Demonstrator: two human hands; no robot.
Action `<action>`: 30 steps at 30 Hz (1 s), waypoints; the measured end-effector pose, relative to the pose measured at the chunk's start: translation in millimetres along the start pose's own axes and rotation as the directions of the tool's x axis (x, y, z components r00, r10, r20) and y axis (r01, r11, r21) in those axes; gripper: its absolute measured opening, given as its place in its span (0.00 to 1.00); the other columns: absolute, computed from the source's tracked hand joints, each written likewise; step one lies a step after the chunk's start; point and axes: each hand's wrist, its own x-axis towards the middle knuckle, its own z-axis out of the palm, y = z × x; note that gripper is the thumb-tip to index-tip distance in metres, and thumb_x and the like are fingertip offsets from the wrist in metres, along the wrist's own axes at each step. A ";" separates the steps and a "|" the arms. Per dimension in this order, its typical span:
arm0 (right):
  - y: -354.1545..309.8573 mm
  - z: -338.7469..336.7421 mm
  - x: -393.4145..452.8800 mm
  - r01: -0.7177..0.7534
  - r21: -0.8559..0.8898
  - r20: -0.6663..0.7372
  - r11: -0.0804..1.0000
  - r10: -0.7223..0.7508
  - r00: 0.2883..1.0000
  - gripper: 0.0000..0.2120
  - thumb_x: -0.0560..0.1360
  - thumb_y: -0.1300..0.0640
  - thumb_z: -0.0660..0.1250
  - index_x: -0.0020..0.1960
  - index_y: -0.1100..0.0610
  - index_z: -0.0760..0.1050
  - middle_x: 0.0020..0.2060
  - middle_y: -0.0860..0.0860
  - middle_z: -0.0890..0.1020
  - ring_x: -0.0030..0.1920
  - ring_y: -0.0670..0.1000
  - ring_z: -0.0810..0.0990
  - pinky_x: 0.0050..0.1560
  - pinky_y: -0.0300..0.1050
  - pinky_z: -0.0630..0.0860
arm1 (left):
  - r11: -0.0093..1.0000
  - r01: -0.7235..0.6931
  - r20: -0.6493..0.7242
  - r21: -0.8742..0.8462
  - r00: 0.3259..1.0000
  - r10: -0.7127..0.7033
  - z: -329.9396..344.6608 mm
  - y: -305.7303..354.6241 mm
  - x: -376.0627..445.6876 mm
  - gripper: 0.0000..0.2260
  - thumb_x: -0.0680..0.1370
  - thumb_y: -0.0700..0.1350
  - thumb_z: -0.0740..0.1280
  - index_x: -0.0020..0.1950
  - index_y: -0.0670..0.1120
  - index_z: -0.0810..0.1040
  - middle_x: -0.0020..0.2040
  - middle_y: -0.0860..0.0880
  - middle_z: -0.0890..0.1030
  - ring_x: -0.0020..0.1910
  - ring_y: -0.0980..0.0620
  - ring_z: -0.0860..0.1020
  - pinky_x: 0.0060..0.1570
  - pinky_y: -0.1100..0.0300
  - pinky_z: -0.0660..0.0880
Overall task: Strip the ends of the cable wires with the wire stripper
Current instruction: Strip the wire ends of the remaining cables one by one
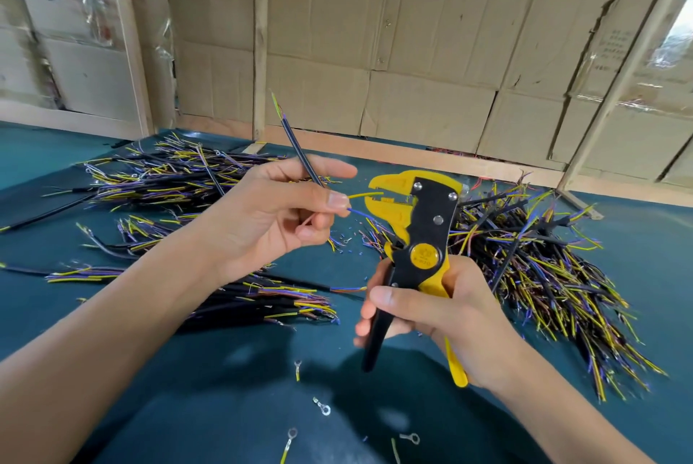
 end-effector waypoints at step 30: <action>2.2 1.5 -1.2 0.031 -0.015 -0.034 0.999 -0.032 0.999 0.01 0.73 0.65 0.70 0.42 0.63 0.80 0.37 0.62 0.81 0.38 0.63 0.84 0.41 0.49 0.82 | 0.981 -0.018 -0.155 -0.191 0.988 -0.013 4.5 6.2 1.9 0.09 0.70 0.35 0.69 0.43 0.47 0.85 0.31 0.49 0.78 0.28 0.57 0.71 0.26 0.66 0.66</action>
